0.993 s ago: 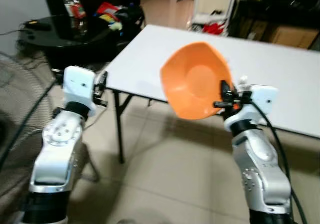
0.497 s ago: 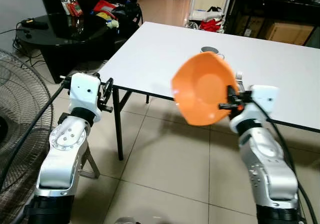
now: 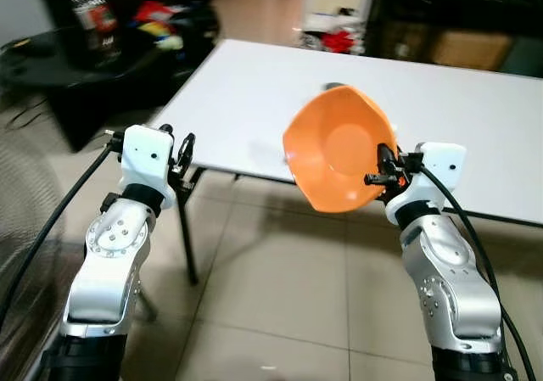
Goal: Setting the table
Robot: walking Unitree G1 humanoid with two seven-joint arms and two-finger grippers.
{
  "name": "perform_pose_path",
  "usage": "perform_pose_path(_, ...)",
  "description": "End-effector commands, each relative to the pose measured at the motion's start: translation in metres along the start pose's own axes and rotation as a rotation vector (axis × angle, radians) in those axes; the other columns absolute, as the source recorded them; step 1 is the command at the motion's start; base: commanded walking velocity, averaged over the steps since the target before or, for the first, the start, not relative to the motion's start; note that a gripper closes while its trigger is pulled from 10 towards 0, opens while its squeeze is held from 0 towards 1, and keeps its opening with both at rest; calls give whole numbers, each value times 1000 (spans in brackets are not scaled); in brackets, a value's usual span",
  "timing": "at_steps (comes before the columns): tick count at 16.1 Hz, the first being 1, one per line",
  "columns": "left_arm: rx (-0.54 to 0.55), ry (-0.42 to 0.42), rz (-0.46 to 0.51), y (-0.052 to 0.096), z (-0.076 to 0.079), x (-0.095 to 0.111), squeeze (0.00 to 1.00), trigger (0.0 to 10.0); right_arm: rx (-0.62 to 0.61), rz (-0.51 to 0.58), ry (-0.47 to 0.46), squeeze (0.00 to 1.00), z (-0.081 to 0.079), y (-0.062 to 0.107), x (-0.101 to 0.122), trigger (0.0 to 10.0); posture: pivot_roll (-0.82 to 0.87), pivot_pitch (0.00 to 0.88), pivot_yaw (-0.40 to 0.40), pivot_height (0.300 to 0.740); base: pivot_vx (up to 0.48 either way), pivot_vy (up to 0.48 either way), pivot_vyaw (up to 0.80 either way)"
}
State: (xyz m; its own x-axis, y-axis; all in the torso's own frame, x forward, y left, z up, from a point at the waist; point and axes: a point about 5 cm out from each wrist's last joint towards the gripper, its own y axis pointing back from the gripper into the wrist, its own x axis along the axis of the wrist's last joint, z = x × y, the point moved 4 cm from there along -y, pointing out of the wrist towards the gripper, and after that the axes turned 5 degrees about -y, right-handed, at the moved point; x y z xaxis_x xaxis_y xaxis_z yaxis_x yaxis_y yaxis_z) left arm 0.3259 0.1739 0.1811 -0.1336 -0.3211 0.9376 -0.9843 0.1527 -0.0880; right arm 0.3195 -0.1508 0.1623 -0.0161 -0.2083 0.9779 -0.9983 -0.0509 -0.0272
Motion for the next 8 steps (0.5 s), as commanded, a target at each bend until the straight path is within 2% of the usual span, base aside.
perform_pose_path(1,-19,-9,10,-3,5,5,0,10000,-20,43,-11,0,4,-1,12,10000,135,0,-20,740,266,0,-800)
perform_pose_path(8,-25,-16,17,-6,3,7,0,10000,-6,66,-16,0,0,-1,15,10000,132,0,-8,740,267,0,0)
